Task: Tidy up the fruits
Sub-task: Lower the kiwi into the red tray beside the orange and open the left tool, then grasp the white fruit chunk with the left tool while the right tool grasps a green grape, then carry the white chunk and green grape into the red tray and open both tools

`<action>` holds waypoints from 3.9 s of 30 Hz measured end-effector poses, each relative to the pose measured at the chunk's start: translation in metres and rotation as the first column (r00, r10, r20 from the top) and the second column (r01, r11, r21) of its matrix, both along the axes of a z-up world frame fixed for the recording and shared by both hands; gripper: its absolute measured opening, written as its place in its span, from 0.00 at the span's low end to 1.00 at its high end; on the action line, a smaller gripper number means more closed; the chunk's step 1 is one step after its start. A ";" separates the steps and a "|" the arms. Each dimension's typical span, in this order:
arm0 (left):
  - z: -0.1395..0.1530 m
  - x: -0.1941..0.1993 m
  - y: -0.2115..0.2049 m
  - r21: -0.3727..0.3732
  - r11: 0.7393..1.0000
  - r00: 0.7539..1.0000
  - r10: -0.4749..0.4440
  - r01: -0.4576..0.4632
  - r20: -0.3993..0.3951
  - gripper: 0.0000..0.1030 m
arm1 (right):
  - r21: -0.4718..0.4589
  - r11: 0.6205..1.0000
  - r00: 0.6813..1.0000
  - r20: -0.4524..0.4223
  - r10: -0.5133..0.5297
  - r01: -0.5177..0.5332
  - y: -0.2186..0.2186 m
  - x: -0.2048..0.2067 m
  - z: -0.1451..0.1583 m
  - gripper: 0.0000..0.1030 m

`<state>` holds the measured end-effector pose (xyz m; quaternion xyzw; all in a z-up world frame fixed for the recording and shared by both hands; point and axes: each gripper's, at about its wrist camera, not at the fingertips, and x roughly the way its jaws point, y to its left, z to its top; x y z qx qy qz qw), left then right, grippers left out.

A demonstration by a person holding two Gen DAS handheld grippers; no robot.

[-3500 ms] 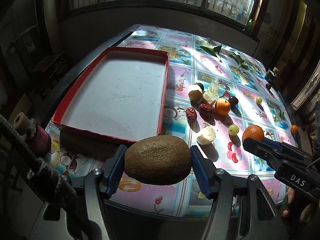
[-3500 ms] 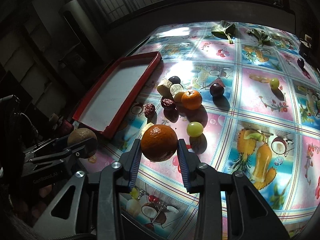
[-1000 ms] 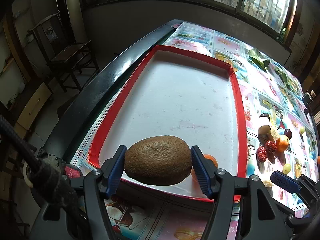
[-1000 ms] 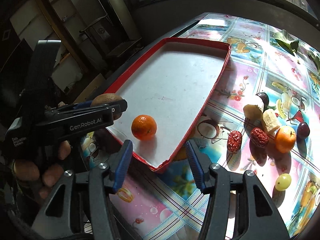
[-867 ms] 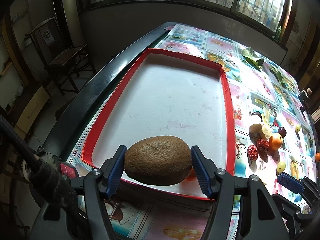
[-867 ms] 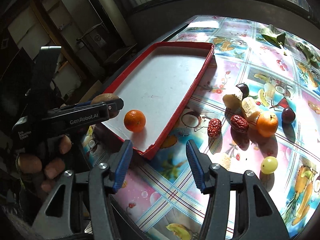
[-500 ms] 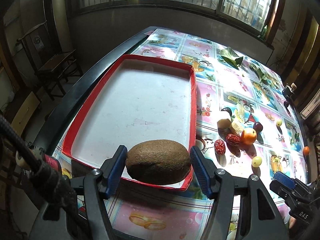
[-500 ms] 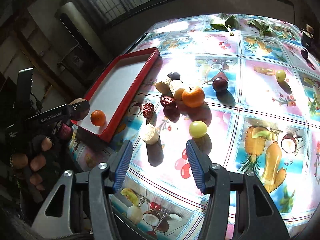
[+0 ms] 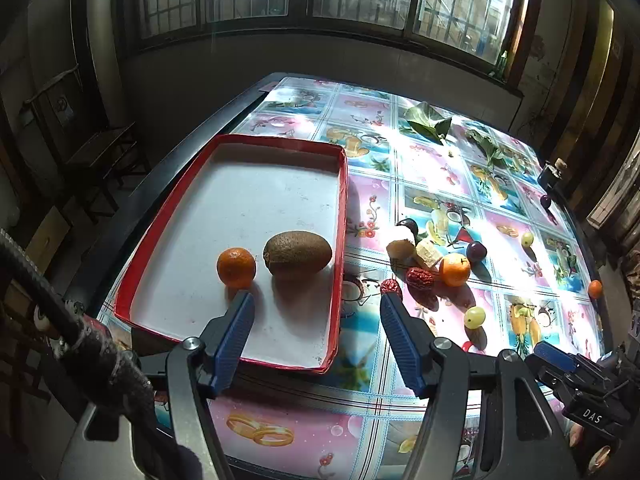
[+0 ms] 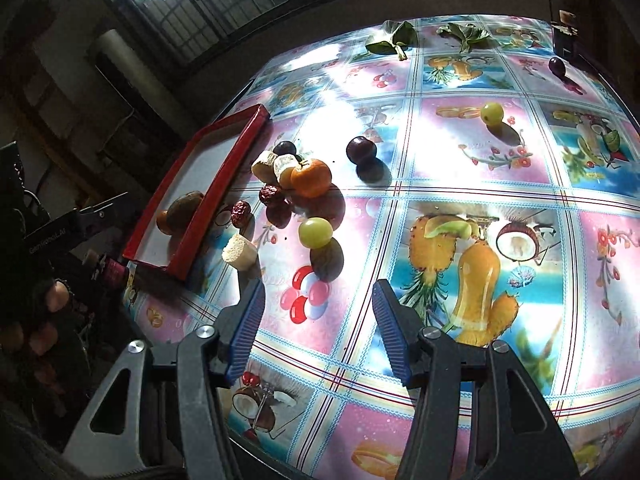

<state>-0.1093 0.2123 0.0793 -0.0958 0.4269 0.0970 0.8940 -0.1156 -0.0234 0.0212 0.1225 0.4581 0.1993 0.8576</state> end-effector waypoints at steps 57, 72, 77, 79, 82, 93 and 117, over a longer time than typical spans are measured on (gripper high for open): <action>-0.068 0.036 -0.065 -0.079 0.979 0.971 -0.198 0.189 -0.136 0.65 | -0.144 0.986 0.996 -0.012 0.083 -0.084 0.046 0.055 -0.023 0.42; -0.074 0.034 -0.066 -0.086 0.976 0.968 -0.209 0.198 -0.142 0.29 | -0.181 0.981 0.997 0.014 0.070 -0.066 0.042 0.056 -0.020 0.27; -0.061 0.021 -0.057 -0.085 0.980 0.976 -0.189 0.180 -0.112 0.29 | -0.160 0.986 0.998 0.032 0.062 -0.056 0.037 0.045 -0.009 0.27; -0.055 0.017 -0.052 -0.082 0.982 0.979 -0.176 0.168 -0.103 0.29 | -0.150 0.987 0.998 0.037 0.060 -0.053 0.036 0.041 -0.005 0.27; -0.046 0.009 -0.043 -0.076 0.986 0.984 -0.155 0.149 -0.084 0.29 | -0.134 0.989 0.997 0.044 0.065 -0.059 0.037 0.036 0.001 0.27; -0.025 -0.015 0.007 -0.050 0.998 0.998 -0.045 0.044 -0.036 0.29 | -0.115 0.987 0.990 0.066 0.123 -0.115 0.064 0.024 0.016 0.27; -0.025 -0.017 0.089 -0.037 0.992 0.993 0.119 -0.120 -0.025 0.29 | -0.121 0.945 0.945 0.083 0.316 -0.305 0.166 0.024 0.024 0.27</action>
